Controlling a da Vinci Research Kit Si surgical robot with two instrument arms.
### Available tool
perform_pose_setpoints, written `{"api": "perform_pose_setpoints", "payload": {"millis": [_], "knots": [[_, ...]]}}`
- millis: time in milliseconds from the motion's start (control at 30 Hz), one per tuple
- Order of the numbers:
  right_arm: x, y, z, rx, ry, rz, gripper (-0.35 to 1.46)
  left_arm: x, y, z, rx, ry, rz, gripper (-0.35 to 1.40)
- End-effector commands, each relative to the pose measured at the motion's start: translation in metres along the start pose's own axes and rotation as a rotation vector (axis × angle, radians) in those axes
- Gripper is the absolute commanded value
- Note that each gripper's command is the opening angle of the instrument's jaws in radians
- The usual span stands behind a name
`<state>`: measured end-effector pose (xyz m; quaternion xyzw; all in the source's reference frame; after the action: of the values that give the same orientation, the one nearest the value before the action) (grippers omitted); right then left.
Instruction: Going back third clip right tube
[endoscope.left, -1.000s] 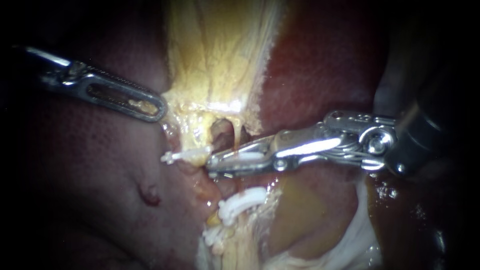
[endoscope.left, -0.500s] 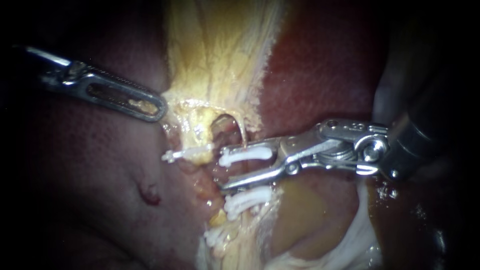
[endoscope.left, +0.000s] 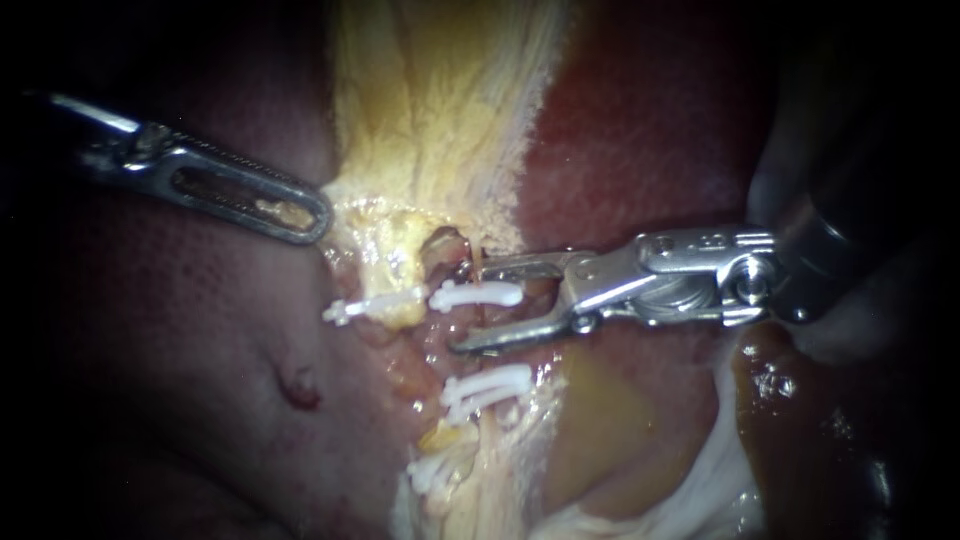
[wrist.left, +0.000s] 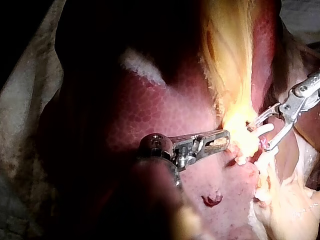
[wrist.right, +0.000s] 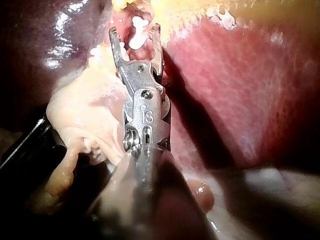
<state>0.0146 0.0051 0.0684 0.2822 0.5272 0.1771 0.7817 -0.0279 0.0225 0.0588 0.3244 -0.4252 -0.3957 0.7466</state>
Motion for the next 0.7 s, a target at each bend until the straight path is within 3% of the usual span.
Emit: {"api": "perform_pose_setpoints", "payload": {"millis": [33, 267, 467, 700], "knots": [[0.0001, 0.0000, -0.0001, 0.003, 0.000, -0.012, 0.50, 0.0000, 0.0000, 0.0000, 0.001, 0.000, 0.000, -0.35], [-0.0001, -0.0006, -0.0017, 0.006, -0.005, -0.078, 0.50, 0.0001, 0.0000, -0.0002, 0.002, 0.001, 0.000, -0.35], [0.0006, -0.0012, -0.0060, -0.025, 0.001, -0.176, 0.50, 0.0001, 0.0000, -0.0004, 0.003, 0.001, 0.001, -0.35], [0.0009, -0.0020, -0.0101, -0.037, 0.002, -0.189, 0.50, 0.0001, 0.0000, -0.0004, 0.003, 0.001, 0.001, -0.35]]}}
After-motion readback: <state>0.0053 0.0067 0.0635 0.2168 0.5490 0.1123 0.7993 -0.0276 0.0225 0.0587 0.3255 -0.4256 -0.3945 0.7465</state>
